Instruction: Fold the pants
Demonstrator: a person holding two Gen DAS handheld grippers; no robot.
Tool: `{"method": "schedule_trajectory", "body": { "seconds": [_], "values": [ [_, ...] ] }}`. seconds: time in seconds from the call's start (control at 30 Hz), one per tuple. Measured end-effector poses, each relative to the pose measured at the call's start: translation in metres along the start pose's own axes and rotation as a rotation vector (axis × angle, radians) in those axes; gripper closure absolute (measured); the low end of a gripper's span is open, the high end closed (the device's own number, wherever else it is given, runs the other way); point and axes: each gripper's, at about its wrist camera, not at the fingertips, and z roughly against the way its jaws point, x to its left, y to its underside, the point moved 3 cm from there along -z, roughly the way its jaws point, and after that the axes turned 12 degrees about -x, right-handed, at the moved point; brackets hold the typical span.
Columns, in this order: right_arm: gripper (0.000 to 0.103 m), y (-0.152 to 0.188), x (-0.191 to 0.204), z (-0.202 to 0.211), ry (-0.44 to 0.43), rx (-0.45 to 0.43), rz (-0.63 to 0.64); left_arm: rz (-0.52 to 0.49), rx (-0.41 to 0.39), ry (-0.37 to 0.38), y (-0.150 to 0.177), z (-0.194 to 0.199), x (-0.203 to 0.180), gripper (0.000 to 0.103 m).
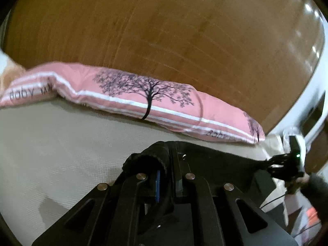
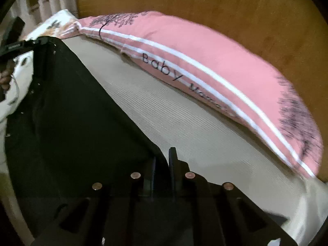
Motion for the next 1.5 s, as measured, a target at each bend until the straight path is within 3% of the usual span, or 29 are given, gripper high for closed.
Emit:
{"method": "schedule_trajectory", "body": {
  "seconds": [0.23, 0.53, 0.73, 0.93, 1.03, 1.13, 1.17, 1.27, 1.33, 1.5],
  "values": [
    [0.095, 0.036, 0.03, 0.07, 0.132, -0.044, -0.054, -0.062, -0.009, 0.05, 0.015, 0.058, -0.022, 0.095],
    [0.098, 0.114, 0.101, 0.121, 0.164, -0.048, -0.179, -0.102, 0.059, 0.064, 0.075, 0.13, -0.025, 0.094],
    [0.098, 0.159, 0.138, 0.127, 0.138, -0.009, -0.243, -0.096, 0.165, 0.028, 0.134, 0.158, -0.003, 0.092],
    [0.097, 0.187, 0.15, 0.111, 0.143, 0.042, -0.278, -0.217, 0.27, -0.038, 0.182, 0.157, -0.006, 0.091],
    [0.094, 0.193, 0.154, 0.104, 0.16, 0.06, -0.27, -0.268, 0.272, -0.075, 0.189, 0.156, -0.012, 0.087],
    [0.087, 0.194, 0.156, 0.101, 0.179, 0.055, -0.288, -0.257, 0.283, -0.107, 0.187, 0.156, -0.013, 0.082],
    [0.078, 0.194, 0.157, 0.102, 0.179, 0.051, -0.301, -0.251, 0.291, -0.129, 0.188, 0.157, -0.014, 0.079],
    [0.063, 0.197, 0.16, 0.113, 0.176, 0.023, -0.364, -0.219, 0.315, -0.162, 0.19, 0.163, -0.011, 0.064],
    [0.061, 0.199, 0.162, 0.128, 0.164, -0.011, -0.404, -0.188, 0.302, -0.176, 0.188, 0.172, -0.008, 0.054],
    [0.059, 0.216, 0.154, 0.157, 0.13, -0.057, -0.549, 0.028, 0.24, -0.185, 0.185, 0.201, 0.005, 0.047]
  ]
}}
